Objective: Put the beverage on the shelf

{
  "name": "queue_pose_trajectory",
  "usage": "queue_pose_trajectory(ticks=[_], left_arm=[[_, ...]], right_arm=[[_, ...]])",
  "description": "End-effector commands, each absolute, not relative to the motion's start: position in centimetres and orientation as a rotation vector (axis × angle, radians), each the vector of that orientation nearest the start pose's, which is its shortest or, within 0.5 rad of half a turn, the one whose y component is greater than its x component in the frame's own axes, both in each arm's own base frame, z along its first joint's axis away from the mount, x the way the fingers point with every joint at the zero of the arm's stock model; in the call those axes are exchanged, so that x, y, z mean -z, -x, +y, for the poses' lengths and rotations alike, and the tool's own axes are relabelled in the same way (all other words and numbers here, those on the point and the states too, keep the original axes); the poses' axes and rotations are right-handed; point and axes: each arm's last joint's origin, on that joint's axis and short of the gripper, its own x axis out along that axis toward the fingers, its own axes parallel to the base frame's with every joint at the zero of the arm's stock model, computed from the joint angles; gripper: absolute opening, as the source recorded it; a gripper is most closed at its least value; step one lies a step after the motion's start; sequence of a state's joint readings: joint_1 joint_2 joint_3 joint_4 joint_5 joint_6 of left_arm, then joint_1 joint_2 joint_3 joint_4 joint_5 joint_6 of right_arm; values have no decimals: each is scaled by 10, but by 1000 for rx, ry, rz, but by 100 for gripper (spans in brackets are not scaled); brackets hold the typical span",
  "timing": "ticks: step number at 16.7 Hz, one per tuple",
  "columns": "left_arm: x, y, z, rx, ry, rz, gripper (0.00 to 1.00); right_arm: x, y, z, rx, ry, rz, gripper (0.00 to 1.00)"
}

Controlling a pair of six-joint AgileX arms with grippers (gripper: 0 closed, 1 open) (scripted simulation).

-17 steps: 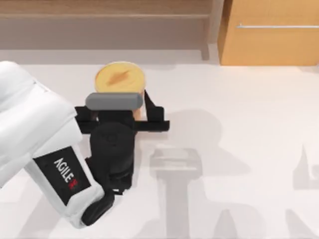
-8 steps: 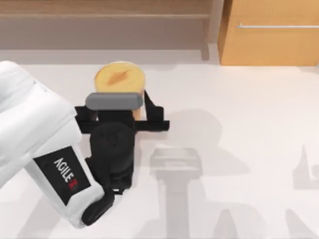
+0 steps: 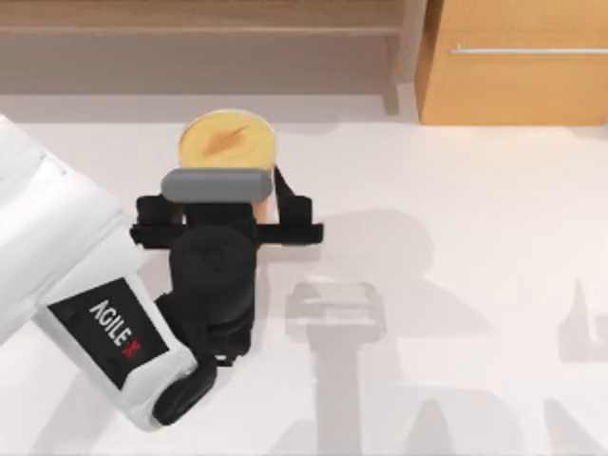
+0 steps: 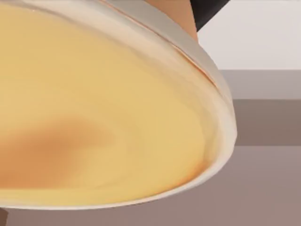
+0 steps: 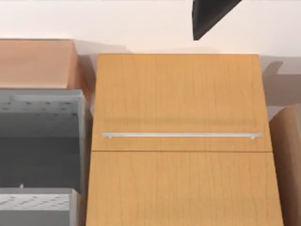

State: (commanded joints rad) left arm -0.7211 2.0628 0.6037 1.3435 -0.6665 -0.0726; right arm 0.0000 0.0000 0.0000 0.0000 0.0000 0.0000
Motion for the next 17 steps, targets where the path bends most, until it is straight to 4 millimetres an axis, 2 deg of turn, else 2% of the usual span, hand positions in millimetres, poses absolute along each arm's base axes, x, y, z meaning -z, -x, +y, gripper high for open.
queue_pose_trajectory(ticks=[3, 6, 10, 13, 17], left_arm=[[-88, -263, -202, 29, 22, 81, 0], [-112, -277, -204, 31, 78, 12, 0], [-150, -307, -198, 34, 123, -64, 0], [-180, -332, -185, 33, 129, -99, 0], [-216, -365, -156, 27, 104, -105, 0]], right_arm=[[-160, -106, -1, 0, 0, 0, 100], [-160, -106, -1, 0, 0, 0, 100], [-160, -106, -1, 0, 0, 0, 100], [-160, -106, -1, 0, 0, 0, 100], [-160, -106, -1, 0, 0, 0, 100]])
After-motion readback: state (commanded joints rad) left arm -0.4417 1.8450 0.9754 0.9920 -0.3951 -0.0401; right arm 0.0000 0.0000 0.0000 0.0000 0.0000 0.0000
